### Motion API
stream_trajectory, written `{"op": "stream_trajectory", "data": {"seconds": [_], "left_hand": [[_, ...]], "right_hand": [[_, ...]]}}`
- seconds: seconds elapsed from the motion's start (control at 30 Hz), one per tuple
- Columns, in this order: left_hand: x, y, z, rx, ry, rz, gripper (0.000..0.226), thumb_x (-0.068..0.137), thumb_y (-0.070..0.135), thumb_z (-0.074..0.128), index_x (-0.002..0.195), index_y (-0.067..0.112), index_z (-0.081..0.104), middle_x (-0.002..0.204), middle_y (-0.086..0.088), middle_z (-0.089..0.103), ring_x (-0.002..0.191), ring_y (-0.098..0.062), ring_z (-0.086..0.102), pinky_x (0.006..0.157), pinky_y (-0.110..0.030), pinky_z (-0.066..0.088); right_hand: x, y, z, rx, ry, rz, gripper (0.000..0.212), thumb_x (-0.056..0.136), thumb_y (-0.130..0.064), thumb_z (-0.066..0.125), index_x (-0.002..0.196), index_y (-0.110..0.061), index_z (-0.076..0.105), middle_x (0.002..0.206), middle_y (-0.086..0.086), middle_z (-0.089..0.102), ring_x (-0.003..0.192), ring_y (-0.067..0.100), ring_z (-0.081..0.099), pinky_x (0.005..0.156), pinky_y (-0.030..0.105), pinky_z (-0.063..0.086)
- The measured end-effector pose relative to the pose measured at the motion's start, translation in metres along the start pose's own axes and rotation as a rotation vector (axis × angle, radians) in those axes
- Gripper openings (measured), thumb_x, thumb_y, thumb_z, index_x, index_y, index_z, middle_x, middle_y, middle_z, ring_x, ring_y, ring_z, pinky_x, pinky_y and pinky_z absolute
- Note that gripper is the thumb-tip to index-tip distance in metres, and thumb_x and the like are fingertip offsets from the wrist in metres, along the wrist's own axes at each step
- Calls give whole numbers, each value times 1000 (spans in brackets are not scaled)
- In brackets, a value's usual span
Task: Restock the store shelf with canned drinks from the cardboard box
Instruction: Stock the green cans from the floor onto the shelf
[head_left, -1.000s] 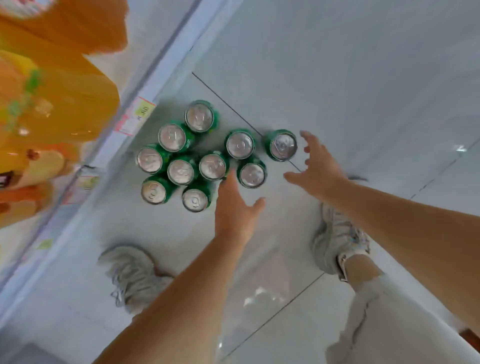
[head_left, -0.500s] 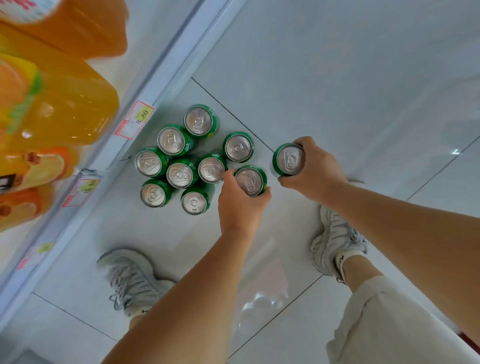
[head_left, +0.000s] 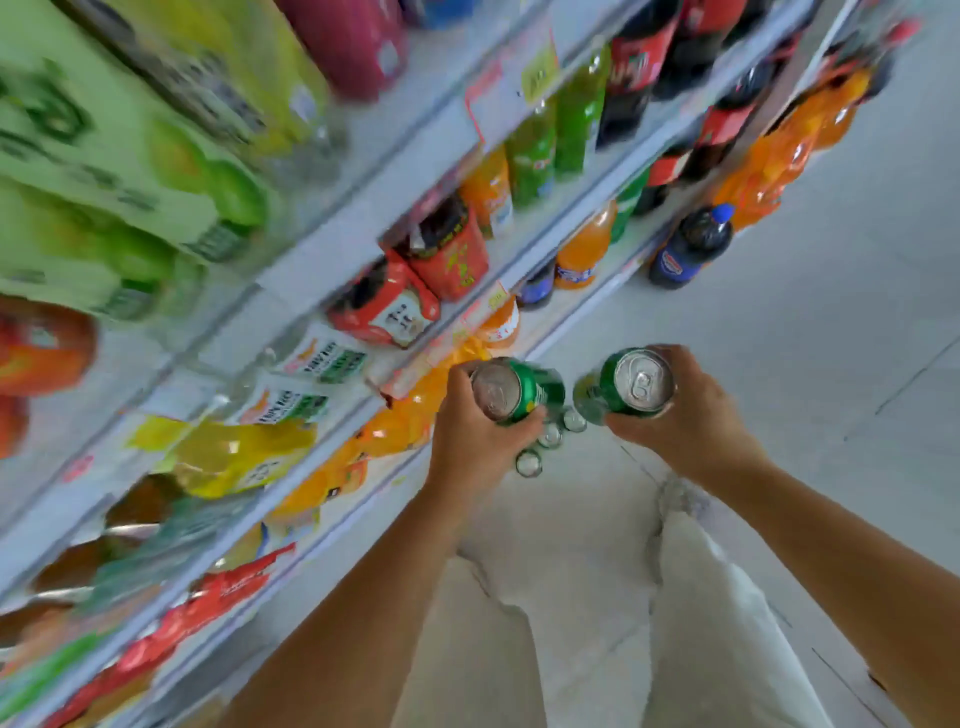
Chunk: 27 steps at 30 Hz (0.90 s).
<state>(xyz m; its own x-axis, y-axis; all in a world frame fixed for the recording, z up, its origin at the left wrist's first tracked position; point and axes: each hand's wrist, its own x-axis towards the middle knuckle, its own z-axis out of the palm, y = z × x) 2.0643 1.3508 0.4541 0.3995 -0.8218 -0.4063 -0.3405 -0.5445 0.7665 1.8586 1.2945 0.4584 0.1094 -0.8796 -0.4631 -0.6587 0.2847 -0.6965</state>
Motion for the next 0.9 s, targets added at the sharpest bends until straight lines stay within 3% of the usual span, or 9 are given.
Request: {"op": "stream_trajectory", "data": {"seconds": [0.07, 0.17, 0.27, 0.37, 0.43, 0.5, 0.6, 0.73, 0.9], "left_hand": [[-22, 47, -51, -47, 47, 63, 65, 59, 44, 84, 110, 30, 47, 100, 10, 65, 90, -7, 66, 80, -36, 57], [-63, 104, -123, -108, 118, 184, 59, 64, 29, 88, 105, 36, 47, 97, 17, 66, 88, 2, 65, 75, -28, 56], [-106, 148, -184, -182, 203, 312, 58, 66, 32, 87, 111, 40, 51, 103, 27, 63, 95, 5, 63, 77, -22, 54], [-143, 181, -232, -257, 319, 420, 56, 58, 49, 79, 107, 47, 53, 104, 28, 63, 97, 5, 62, 77, -12, 48], [-163, 199, -257, -286, 382, 480, 56, 56, 52, 77, 106, 51, 53, 106, 26, 64, 98, 3, 63, 80, -17, 51], [-181, 211, -279, -318, 450, 530, 57, 54, 50, 77, 106, 54, 54, 106, 24, 66, 97, 1, 65, 83, -24, 54], [-204, 221, -311, -353, 537, 581, 54, 52, 46, 76, 98, 63, 53, 97, 31, 66, 87, 6, 66, 69, -13, 52], [-225, 213, -357, -398, 684, 544, 50, 56, 36, 79, 99, 42, 54, 89, 34, 66, 79, 10, 65, 63, -8, 49], [-237, 180, -401, -356, 822, 481, 50, 75, 11, 81, 95, 45, 50, 80, 46, 60, 77, 20, 59, 63, -1, 44]], "right_hand": [[-31, -62, -25, 73, 16, -104, 62, 61, -25, 86, 111, -32, 50, 97, -14, 63, 91, 8, 60, 75, 20, 42], [-73, -145, -53, 205, 6, -266, 58, 62, -23, 88, 105, -36, 52, 98, -18, 64, 89, -12, 58, 69, 6, 40], [-107, -218, -76, 288, -45, -417, 55, 66, -18, 87, 105, -35, 53, 102, -14, 65, 90, -10, 60, 72, 7, 45], [-133, -280, -94, 300, -98, -563, 52, 71, -19, 85, 109, -37, 53, 104, -13, 67, 93, -3, 63, 81, 22, 49], [-149, -316, -102, 313, -118, -659, 57, 67, -21, 87, 111, -35, 55, 103, -14, 69, 94, -2, 64, 81, 19, 50], [-166, -348, -107, 311, -132, -761, 57, 66, -21, 88, 111, -33, 56, 99, -18, 69, 91, -5, 64, 75, 9, 48], [-185, -390, -105, 301, -175, -880, 51, 72, -17, 82, 109, -38, 54, 97, -24, 67, 89, -6, 64, 72, 11, 50], [-199, -448, -87, 266, -202, -969, 49, 70, -26, 83, 107, -42, 55, 101, -22, 66, 93, -7, 62, 78, 15, 48], [-204, -513, -38, 172, -213, -1036, 45, 69, -33, 84, 104, -35, 55, 96, -26, 60, 89, -13, 56, 67, 6, 41]]}}
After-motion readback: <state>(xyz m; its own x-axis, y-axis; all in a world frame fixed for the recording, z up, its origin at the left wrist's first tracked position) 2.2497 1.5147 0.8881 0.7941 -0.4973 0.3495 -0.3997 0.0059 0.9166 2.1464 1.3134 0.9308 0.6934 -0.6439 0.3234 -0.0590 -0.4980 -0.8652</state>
